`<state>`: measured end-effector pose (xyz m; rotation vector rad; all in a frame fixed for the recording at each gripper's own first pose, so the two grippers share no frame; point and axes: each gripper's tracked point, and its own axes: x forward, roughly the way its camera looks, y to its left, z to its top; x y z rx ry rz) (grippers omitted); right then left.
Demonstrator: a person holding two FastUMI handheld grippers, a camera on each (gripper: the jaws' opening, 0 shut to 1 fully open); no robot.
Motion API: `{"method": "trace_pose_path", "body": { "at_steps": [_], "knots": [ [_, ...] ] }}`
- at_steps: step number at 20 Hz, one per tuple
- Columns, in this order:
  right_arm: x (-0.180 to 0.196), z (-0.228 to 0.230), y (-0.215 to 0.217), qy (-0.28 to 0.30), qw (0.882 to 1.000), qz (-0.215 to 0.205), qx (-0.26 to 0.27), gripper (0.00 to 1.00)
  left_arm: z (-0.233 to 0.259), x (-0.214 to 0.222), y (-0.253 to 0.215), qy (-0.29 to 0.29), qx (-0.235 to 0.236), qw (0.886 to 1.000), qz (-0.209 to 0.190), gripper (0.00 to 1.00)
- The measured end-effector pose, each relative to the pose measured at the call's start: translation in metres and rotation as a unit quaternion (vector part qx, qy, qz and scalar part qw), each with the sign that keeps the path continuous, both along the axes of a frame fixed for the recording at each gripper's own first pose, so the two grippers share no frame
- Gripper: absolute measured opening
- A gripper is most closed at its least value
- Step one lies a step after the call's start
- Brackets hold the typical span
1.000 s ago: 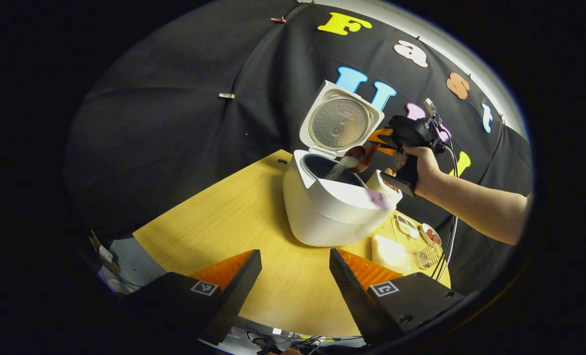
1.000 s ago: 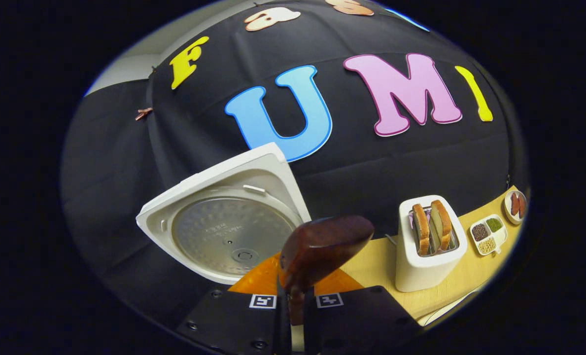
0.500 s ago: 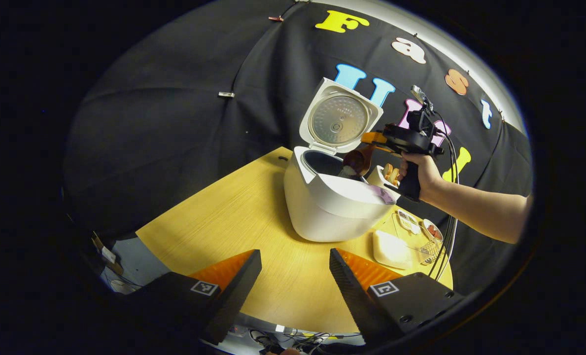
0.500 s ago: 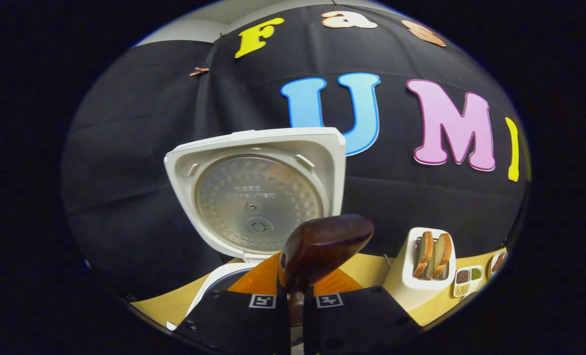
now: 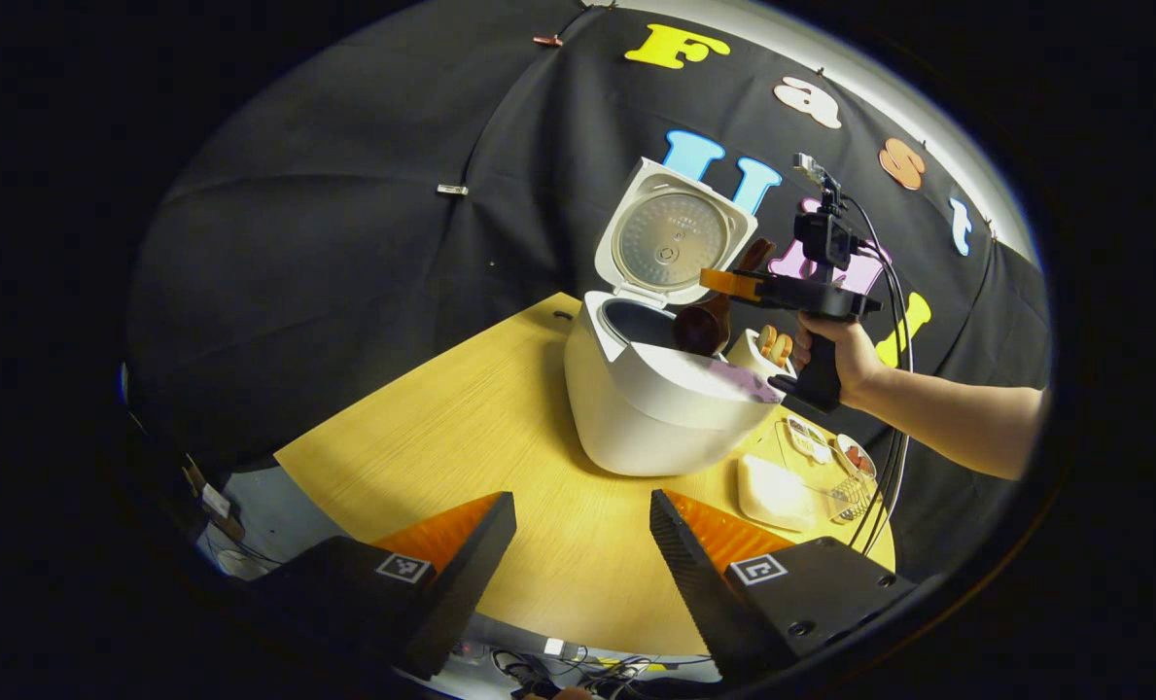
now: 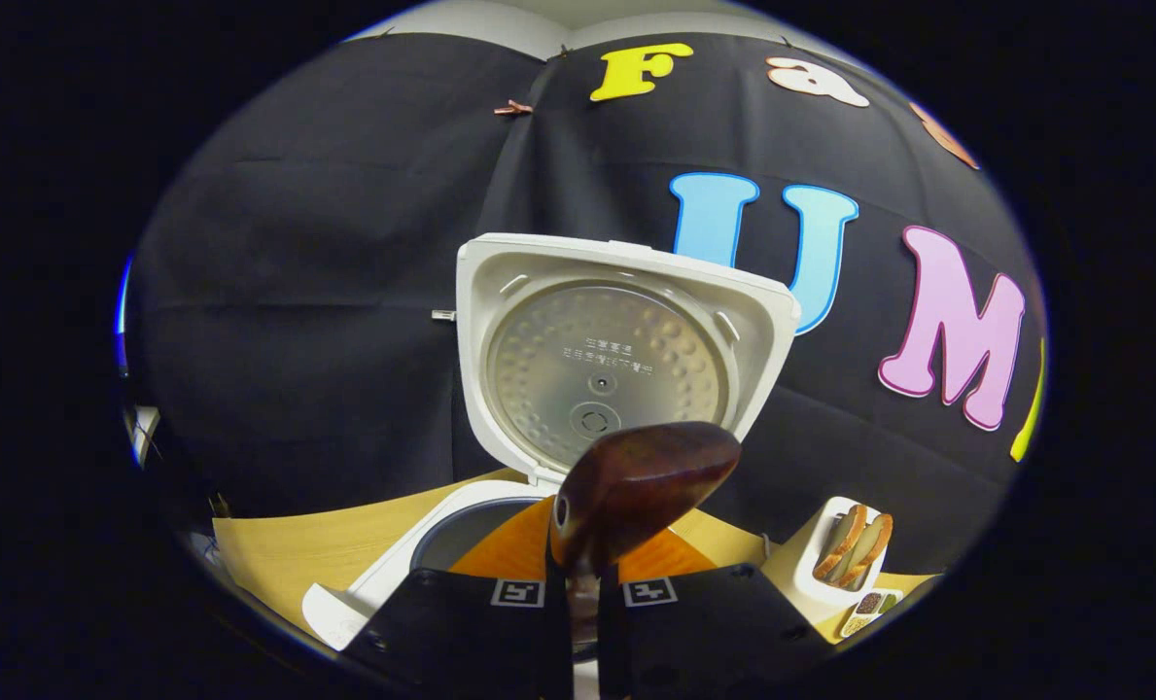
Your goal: Close the left gripper, press the button to open the rice cooker; take a wooden spoon from the chopstick holder with the right hand, scoop a spoonful of rice and pour it into the rice cooker, then put the wooden spoon back into the chopstick holder.
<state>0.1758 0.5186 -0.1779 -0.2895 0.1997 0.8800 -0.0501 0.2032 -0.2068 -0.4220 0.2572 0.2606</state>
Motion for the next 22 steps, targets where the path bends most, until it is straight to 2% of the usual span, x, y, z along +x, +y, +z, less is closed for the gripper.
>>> {"method": "trace_pose_path", "body": {
  "at_steps": [6,10,14,17,20,22],
  "knots": [
    [-0.013,0.047,-0.017,0.002,0.998,-0.024,0.05,0.14,0.014,0.005,-0.016,-0.014,0.024,0.999,-0.015,0.96],
    [-0.015,0.084,-0.062,0.012,0.994,-0.057,0.091,0.14,0.026,0.012,-0.036,-0.029,0.045,0.998,-0.033,0.96],
    [-0.011,0.123,-0.143,-0.013,0.988,-0.101,0.115,0.14,0.035,0.026,-0.071,-0.036,0.047,0.996,-0.065,0.96],
    [-0.002,0.145,-0.217,-0.022,0.979,-0.148,0.138,0.14,0.046,0.038,-0.098,-0.037,0.06,0.994,-0.088,0.96],
    [0.006,0.149,-0.297,-0.043,0.973,-0.188,0.128,0.14,0.057,0.054,-0.126,-0.041,0.067,0.992,-0.099,0.96],
    [0.018,0.142,-0.353,-0.032,0.967,-0.215,0.13,0.14,0.063,0.062,-0.145,-0.045,0.077,0.991,-0.095,0.96]
  ]
}}
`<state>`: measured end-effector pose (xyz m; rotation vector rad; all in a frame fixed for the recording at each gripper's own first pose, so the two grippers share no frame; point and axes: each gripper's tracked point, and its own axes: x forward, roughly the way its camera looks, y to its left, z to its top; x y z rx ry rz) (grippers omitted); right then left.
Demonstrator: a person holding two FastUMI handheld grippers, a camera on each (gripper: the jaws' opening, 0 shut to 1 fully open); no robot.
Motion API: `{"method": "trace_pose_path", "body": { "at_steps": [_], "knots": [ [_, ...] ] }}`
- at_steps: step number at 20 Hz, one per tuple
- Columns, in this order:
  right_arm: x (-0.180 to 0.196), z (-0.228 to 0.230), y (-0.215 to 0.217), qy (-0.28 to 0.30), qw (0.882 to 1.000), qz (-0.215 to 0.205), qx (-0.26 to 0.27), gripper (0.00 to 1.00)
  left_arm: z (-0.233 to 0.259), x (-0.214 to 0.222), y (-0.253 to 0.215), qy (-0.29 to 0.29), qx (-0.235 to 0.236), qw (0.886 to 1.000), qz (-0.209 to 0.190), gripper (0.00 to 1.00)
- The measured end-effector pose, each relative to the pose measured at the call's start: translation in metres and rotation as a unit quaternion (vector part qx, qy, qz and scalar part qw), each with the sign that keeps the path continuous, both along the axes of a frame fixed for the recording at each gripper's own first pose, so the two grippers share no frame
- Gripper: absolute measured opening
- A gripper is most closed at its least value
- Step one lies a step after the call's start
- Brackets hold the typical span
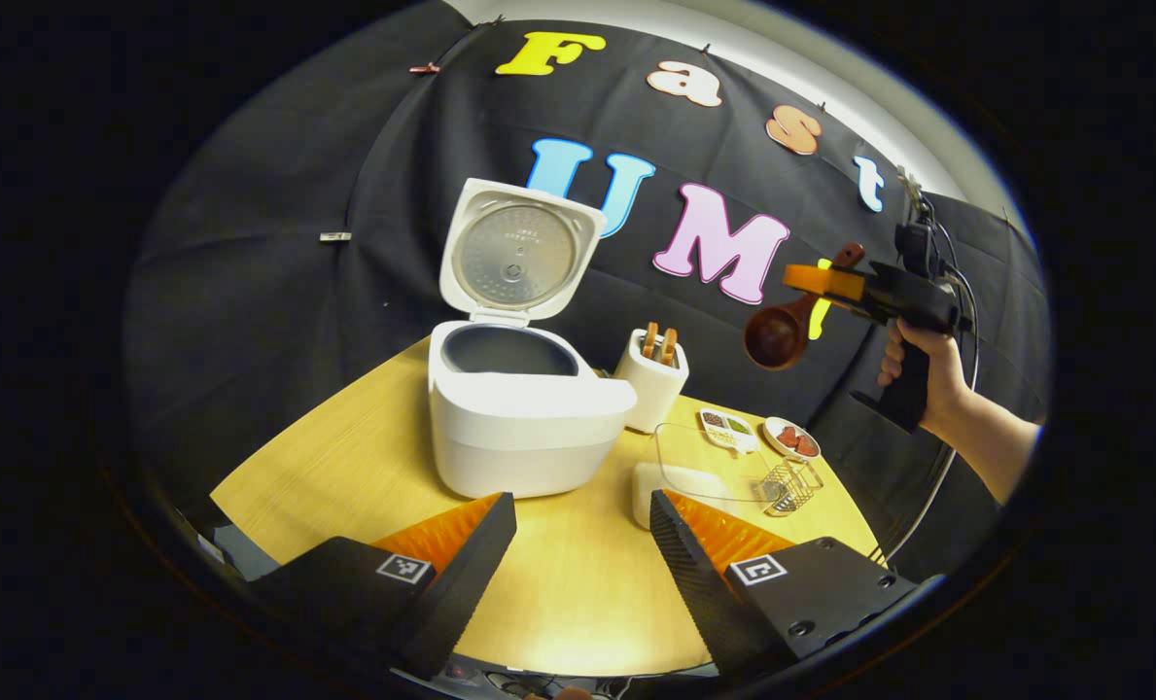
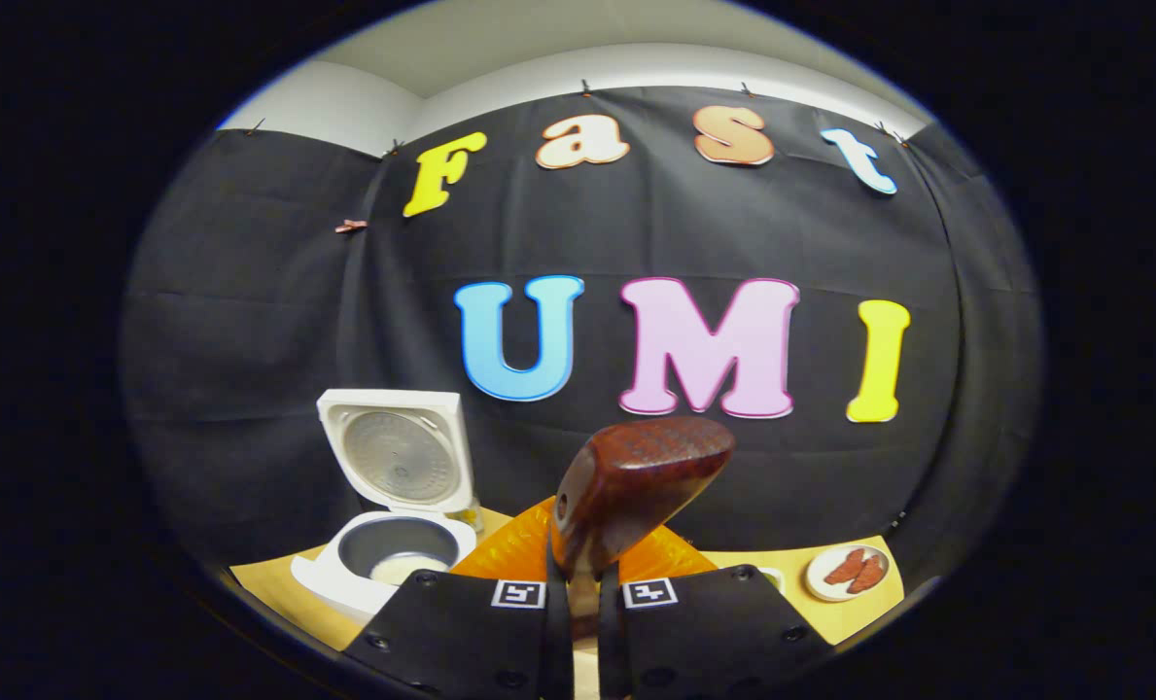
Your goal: Close the left gripper, press the button to open the rice cooker; take a wooden spoon from the chopstick holder with the right hand, scoop a spoonful of rice and pour it into the rice cooker, then put the wooden spoon back into the chopstick holder.
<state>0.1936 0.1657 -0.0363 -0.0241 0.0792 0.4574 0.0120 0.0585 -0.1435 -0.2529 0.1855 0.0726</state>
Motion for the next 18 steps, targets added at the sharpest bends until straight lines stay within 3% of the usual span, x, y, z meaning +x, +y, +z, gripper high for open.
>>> {"method": "trace_pose_path", "body": {
  "at_steps": [9,14,18],
  "knots": [
    [0.045,-0.07,-0.179,0.094,0.988,-0.114,0.054,0.14,0.021,0.037,-0.06,0.006,0.032,0.999,0.039,0.96],
    [0.059,-0.134,-0.228,0.156,0.976,-0.14,0.068,0.14,0.042,0.045,-0.059,-0.004,0.041,0.995,0.095,0.96],
    [0.061,-0.185,-0.237,0.212,0.961,-0.149,0.096,0.14,0.044,0.037,-0.059,-0.001,0.037,0.99,0.139,0.96]
  ]
}}
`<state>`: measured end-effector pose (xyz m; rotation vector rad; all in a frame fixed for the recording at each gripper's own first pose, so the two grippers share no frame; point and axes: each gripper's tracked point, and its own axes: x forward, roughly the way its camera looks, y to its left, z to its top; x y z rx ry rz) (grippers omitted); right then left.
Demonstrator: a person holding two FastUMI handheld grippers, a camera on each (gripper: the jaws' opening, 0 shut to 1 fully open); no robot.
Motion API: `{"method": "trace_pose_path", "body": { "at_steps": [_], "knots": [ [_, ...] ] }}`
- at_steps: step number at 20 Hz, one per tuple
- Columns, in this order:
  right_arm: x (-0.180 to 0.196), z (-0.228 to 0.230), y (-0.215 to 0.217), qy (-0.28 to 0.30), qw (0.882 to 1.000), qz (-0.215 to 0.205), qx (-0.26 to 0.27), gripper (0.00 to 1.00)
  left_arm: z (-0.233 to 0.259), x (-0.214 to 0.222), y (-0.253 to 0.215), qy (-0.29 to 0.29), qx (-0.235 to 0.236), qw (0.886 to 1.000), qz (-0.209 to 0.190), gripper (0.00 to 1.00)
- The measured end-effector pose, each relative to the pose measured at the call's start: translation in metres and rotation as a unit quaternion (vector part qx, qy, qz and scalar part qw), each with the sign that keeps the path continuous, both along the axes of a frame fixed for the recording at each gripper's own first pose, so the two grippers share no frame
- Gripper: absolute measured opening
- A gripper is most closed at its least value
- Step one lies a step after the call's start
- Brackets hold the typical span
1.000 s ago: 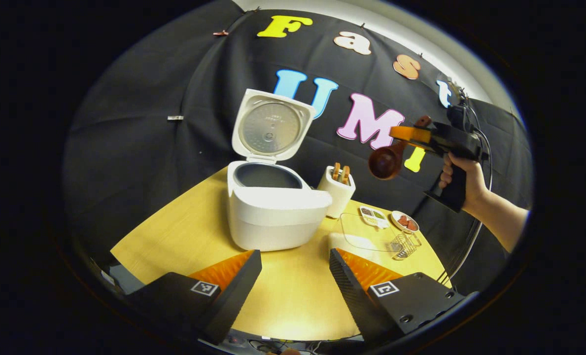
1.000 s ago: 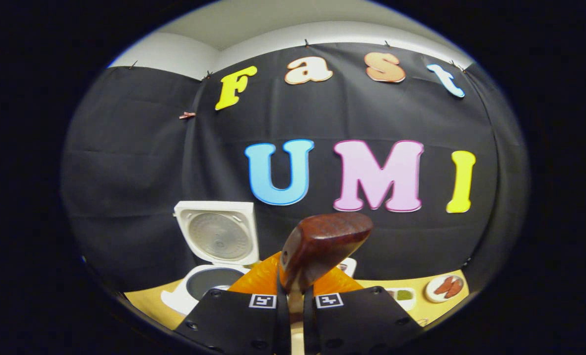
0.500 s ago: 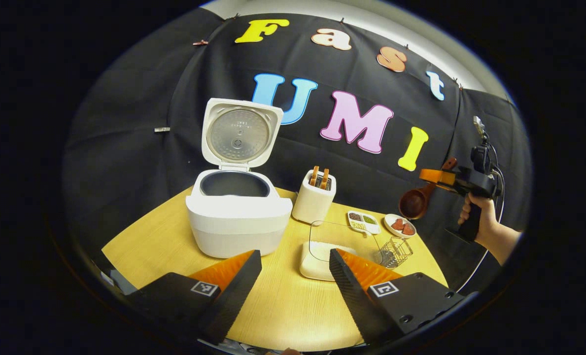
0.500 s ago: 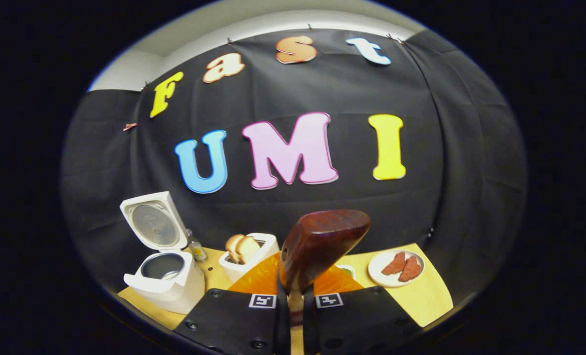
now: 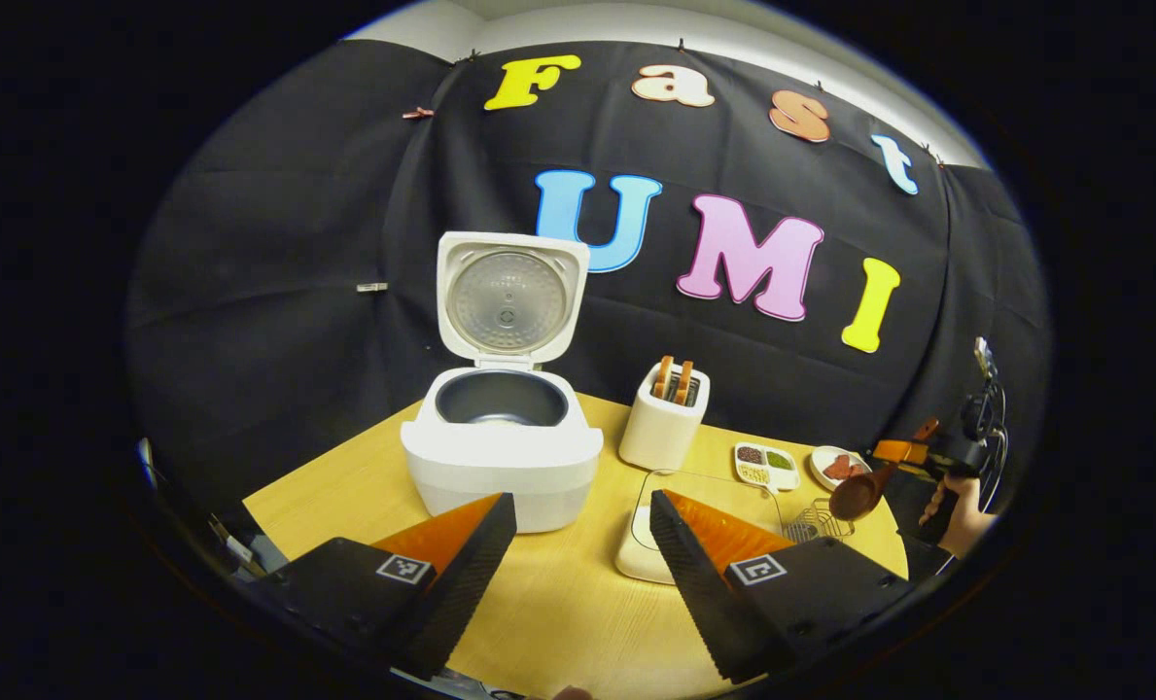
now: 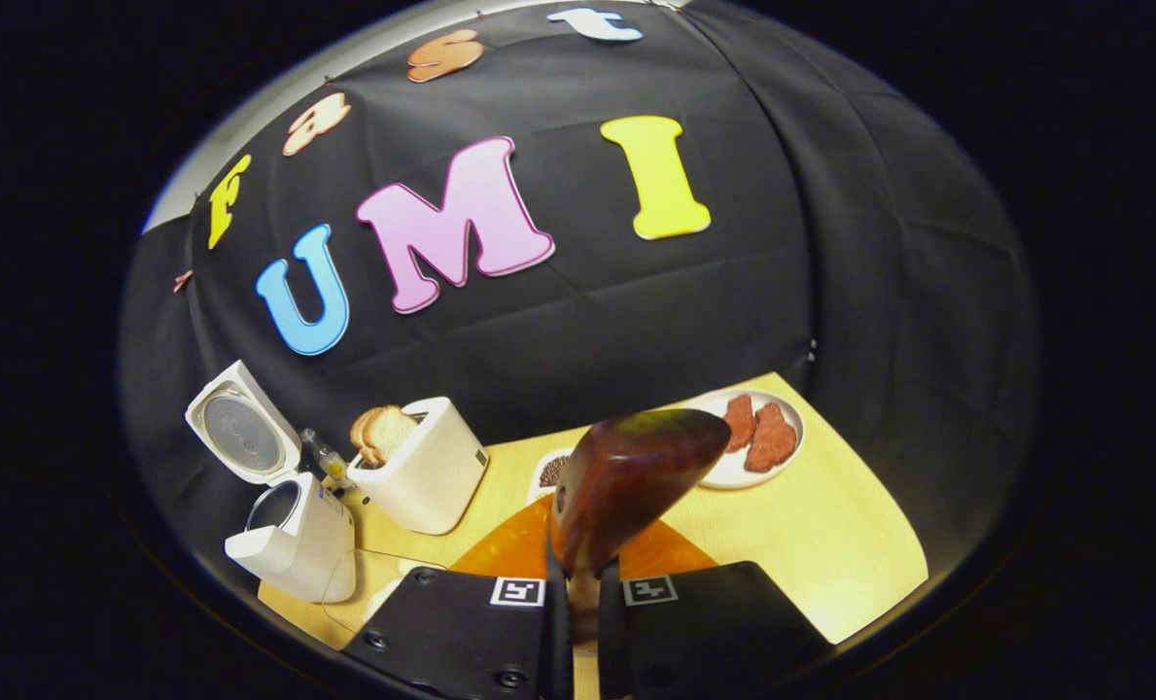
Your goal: Close the left gripper, press the button to open the rice cooker; take a wooden spoon from the chopstick holder with the right hand, scoop a spoonful of rice and pour it into the rice cooker, then put the wooden spoon back into the chopstick holder.
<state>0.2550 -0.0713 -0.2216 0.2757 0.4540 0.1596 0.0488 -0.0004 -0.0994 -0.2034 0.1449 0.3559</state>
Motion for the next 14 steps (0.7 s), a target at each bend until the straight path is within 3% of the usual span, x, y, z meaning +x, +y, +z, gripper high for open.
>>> {"method": "trace_pose_path", "body": {
  "at_steps": [5,9,10,11,14],
  "knots": [
    [0.003,-0.041,0.0,0.039,0.999,-0.009,0.01,0.14,-0.006,-0.01,-0.004,0.012,-0.015,1.0,0.021,0.96],
    [0.005,-0.067,-0.006,0.073,0.996,-0.044,0.026,0.16,0.001,-0.012,0.005,0.007,-0.016,0.999,0.032,0.96],
    [0.002,-0.071,-0.006,0.083,0.995,-0.052,0.036,0.11,0.004,-0.013,0.008,0.004,-0.016,0.999,0.034,0.96],
    [-0.001,-0.075,-0.007,0.092,0.993,-0.058,0.046,0.17,0.007,-0.013,0.013,0.001,-0.013,0.999,0.038,0.96],
    [-0.009,-0.076,-0.012,0.092,0.992,-0.07,0.05,0.21,0.02,-0.013,0.03,-0.01,-0.003,0.999,0.048,0.96]
  ]
}}
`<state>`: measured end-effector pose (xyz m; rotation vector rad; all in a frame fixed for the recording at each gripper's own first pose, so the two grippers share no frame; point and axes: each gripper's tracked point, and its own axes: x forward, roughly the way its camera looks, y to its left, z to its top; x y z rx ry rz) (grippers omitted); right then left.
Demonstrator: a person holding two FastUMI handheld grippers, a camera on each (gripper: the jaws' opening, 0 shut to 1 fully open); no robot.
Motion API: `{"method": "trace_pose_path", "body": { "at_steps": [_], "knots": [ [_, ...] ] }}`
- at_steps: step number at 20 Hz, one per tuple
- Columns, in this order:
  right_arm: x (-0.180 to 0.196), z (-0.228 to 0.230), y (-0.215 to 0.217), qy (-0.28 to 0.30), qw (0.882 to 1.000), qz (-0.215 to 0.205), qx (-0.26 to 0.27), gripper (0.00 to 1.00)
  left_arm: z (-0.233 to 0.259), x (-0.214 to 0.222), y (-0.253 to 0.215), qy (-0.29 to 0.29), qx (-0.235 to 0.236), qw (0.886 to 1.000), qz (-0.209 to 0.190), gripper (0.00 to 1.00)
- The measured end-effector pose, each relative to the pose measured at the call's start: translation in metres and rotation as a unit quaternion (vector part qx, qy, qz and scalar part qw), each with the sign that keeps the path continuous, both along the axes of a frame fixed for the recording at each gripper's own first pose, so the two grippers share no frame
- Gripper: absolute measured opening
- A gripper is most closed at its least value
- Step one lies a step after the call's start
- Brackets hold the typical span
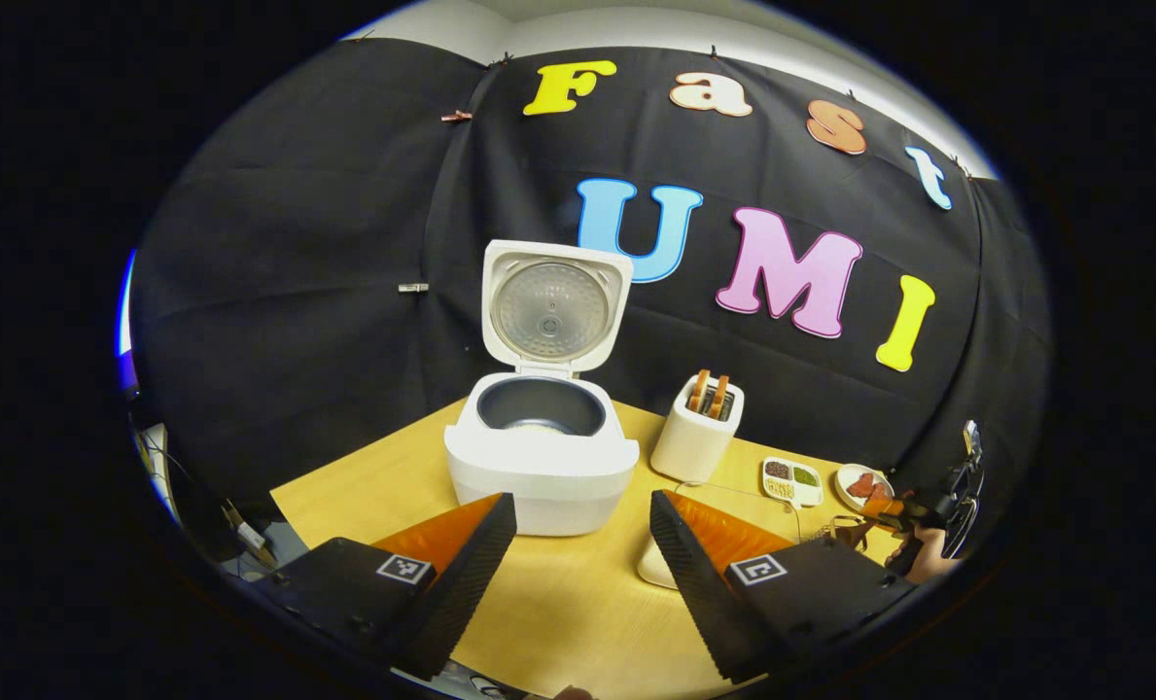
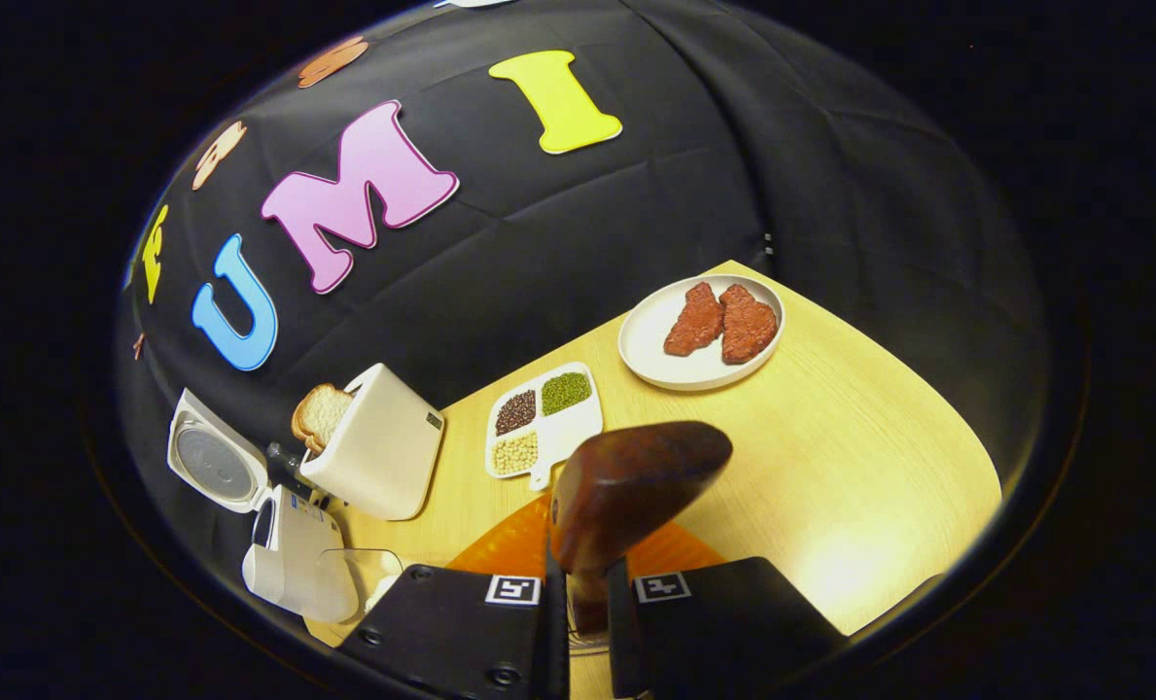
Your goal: Close the left gripper, press the button to open the rice cooker; take a wooden spoon from the chopstick holder with the right hand, scoop a spoonful of rice and pour it into the rice cooker, then put the wooden spoon back into the chopstick holder.
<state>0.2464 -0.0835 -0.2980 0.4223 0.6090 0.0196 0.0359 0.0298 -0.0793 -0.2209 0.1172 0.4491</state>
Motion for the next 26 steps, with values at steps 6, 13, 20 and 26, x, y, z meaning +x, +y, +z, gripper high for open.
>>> {"method": "trace_pose_path", "body": {
  "at_steps": [6,13,20,26],
  "knots": [
    [-0.021,0.034,-0.011,-0.041,0.998,0.002,-0.046,0.99,0.043,0.007,0.051,-0.025,0.019,0.999,0.02,0.96],
    [-0.071,0.112,-0.024,-0.14,0.979,-0.002,-0.149,0.98,0.133,0.037,0.12,-0.073,0.056,0.996,0.023,0.96],
    [-0.124,0.154,-0.005,-0.174,0.97,0.004,-0.168,0.98,0.219,0.101,0.168,-0.102,0.079,0.992,0.005,0.95],
    [-0.152,0.184,0.011,-0.202,0.961,0.016,-0.19,0.98,0.256,0.177,0.202,-0.105,0.094,0.99,-0.001,0.95]
  ]
}}
